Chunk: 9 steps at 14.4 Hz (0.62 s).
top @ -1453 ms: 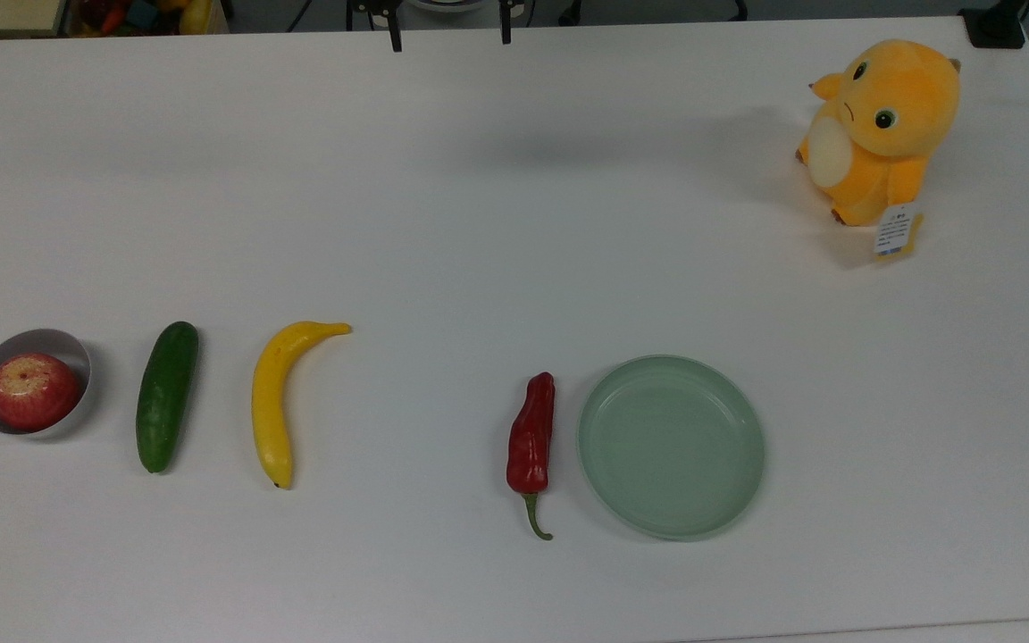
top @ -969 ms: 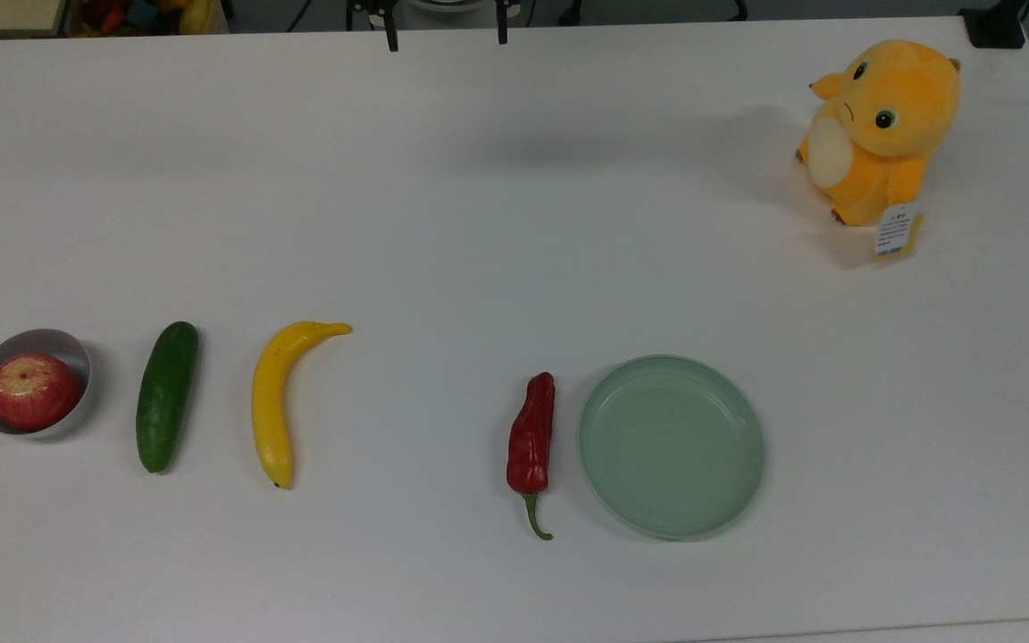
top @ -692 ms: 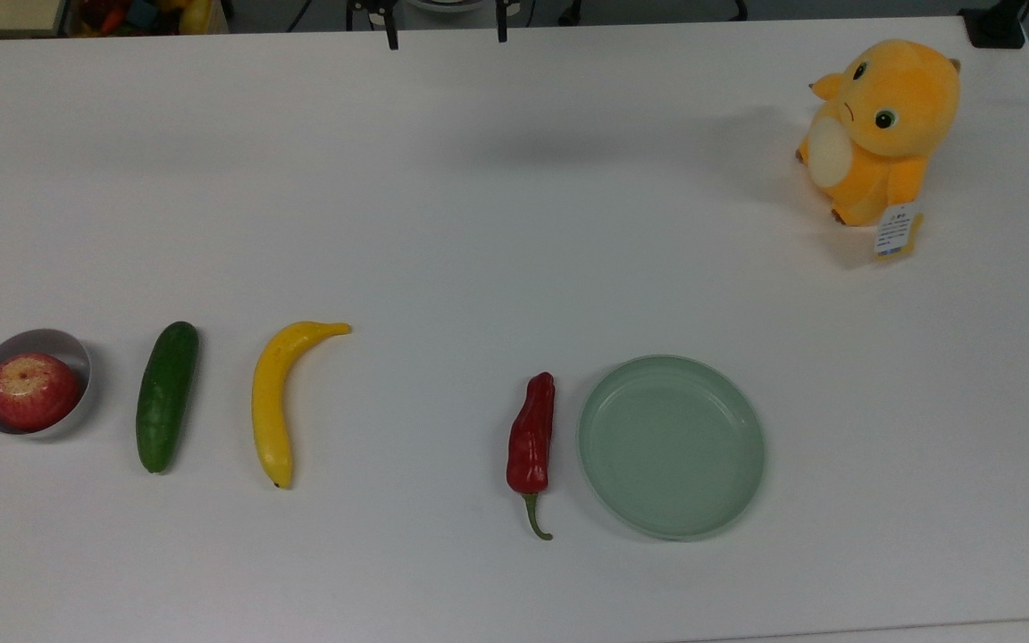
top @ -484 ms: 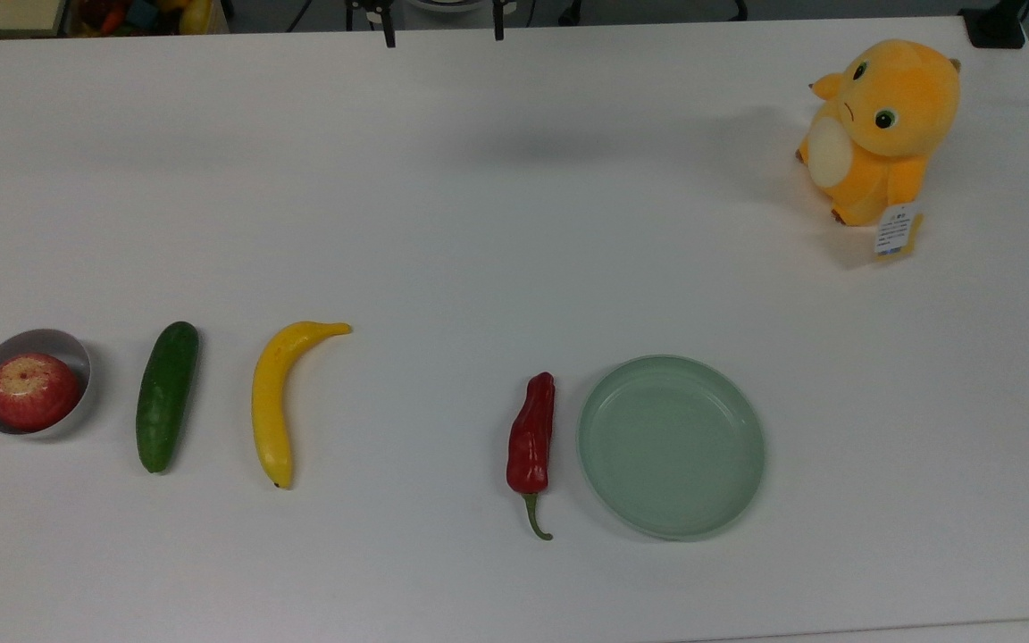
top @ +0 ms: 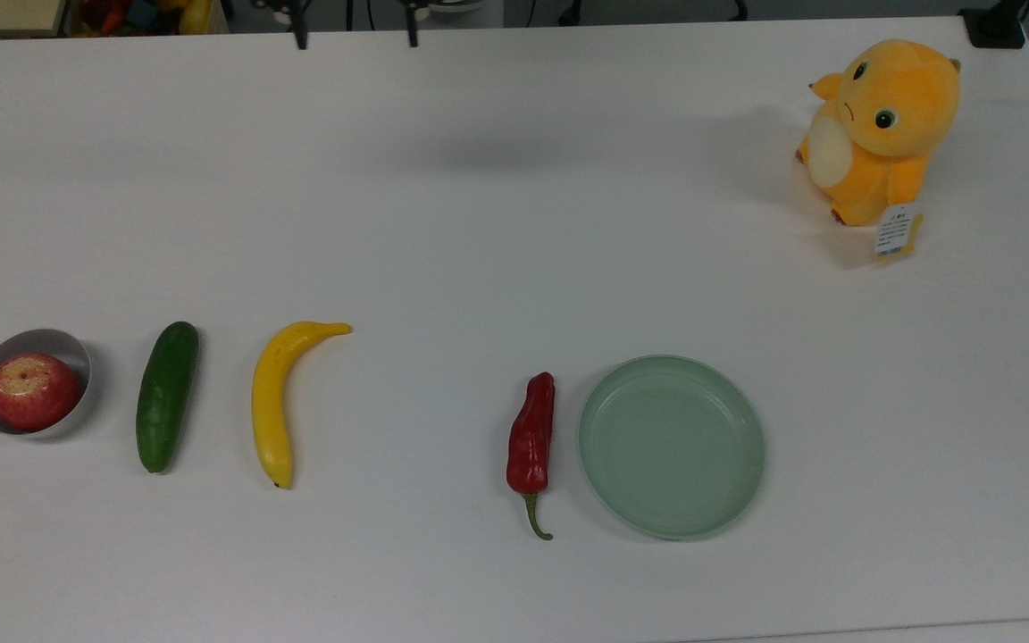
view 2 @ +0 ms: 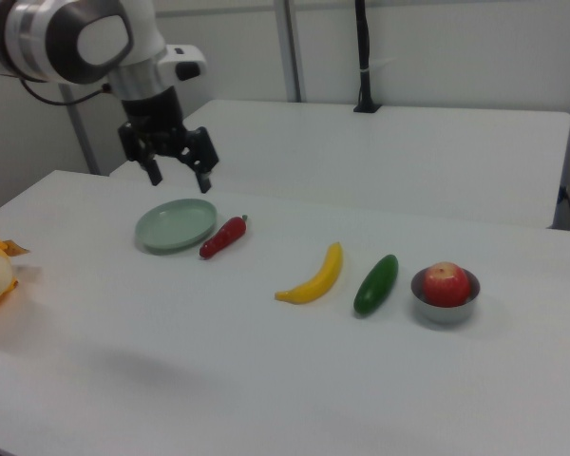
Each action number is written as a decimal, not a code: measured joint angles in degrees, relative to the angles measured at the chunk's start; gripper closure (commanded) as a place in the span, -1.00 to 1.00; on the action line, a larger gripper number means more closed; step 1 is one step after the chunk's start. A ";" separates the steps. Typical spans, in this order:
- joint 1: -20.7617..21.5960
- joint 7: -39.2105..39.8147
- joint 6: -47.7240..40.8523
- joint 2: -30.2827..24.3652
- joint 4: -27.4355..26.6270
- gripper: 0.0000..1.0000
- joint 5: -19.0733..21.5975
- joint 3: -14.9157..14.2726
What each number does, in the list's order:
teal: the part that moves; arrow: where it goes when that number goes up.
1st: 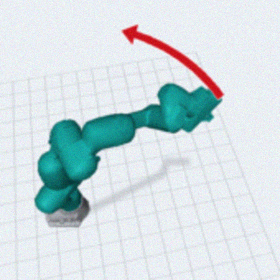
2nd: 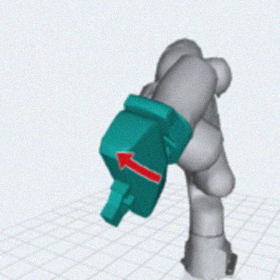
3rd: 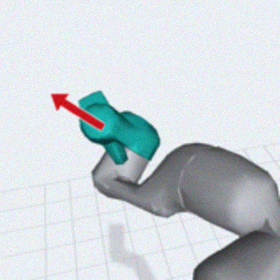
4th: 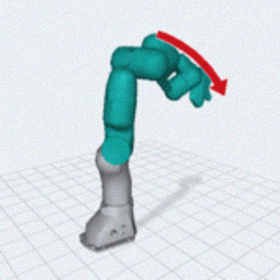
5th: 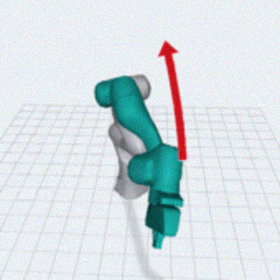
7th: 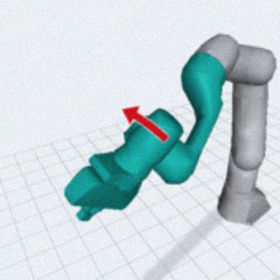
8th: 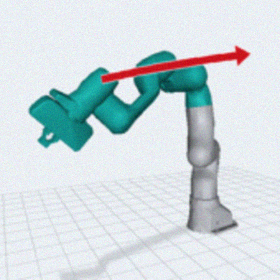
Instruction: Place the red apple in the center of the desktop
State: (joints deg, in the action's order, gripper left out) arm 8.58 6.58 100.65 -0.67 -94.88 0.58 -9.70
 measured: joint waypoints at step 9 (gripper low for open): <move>-3.36 7.55 20.31 9.93 2.67 -1.00 0.90 -6.89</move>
State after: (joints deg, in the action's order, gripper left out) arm 5.22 14.13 120.96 9.26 -92.22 1.48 -16.59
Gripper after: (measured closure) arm 0.000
